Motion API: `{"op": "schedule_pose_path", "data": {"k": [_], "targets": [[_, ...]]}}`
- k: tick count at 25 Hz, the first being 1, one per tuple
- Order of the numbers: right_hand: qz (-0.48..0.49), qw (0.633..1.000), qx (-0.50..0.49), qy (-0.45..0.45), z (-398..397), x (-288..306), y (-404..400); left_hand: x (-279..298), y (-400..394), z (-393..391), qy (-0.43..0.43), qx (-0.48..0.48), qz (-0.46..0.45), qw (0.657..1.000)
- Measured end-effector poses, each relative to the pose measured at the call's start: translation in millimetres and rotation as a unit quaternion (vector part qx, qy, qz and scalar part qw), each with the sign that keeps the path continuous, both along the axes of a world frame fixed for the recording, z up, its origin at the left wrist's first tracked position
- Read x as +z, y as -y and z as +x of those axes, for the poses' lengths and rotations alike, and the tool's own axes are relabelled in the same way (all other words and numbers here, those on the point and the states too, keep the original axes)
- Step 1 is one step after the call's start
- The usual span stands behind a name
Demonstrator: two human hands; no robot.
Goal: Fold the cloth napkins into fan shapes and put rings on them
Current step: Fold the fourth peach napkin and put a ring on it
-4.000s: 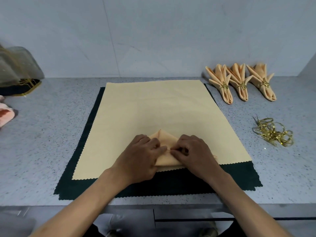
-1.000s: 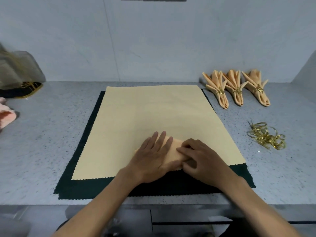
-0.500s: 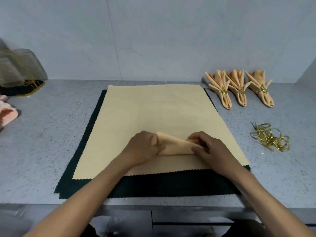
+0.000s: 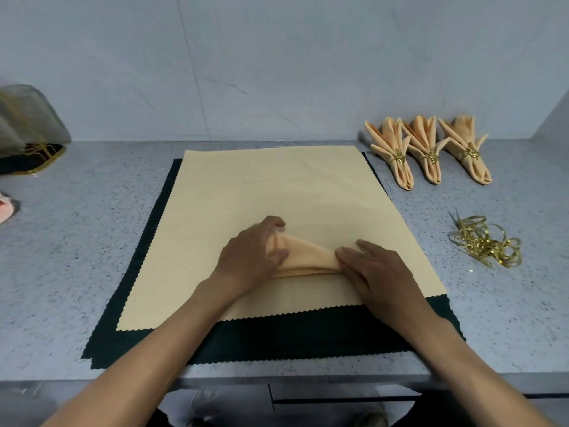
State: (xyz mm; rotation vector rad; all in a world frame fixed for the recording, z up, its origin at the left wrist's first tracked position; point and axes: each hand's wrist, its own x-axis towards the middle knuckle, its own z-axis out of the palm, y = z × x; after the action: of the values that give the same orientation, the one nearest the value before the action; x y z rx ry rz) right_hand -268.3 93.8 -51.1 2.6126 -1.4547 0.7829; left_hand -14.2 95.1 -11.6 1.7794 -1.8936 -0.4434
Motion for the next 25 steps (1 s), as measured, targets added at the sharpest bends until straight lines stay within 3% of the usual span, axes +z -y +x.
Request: {"op": "schedule_pose_path", "data": {"k": [1,3,5,7,11,18,25], "targets": [[-0.008,1.000,0.012,-0.019,-4,-3,-1,1,0,-1,0.085,-0.031,-0.085,0.992],[-0.004,0.999,0.022,-0.032,-9,-7,-2,-1,2,-1,0.209,-0.138,-0.207,0.946],[0.005,0.999,0.024,-0.033,-11,-7,-1,1,0,-3,0.234,-0.205,-0.175,0.934],[0.010,0.999,0.025,-0.036,-9,-4,-1,7,0,-9,0.288,-0.212,-0.128,0.925],[0.016,0.999,0.033,-0.030,-7,4,1,23,2,-26,0.438,-0.222,-0.073,0.868],[-0.030,0.996,-0.001,-0.080,8,16,1,31,5,-51,0.485,-0.170,-0.092,0.853],[-0.095,0.987,-0.020,-0.130,-3,6,6,38,1,-56,0.526,-0.207,-0.095,0.820]]}}
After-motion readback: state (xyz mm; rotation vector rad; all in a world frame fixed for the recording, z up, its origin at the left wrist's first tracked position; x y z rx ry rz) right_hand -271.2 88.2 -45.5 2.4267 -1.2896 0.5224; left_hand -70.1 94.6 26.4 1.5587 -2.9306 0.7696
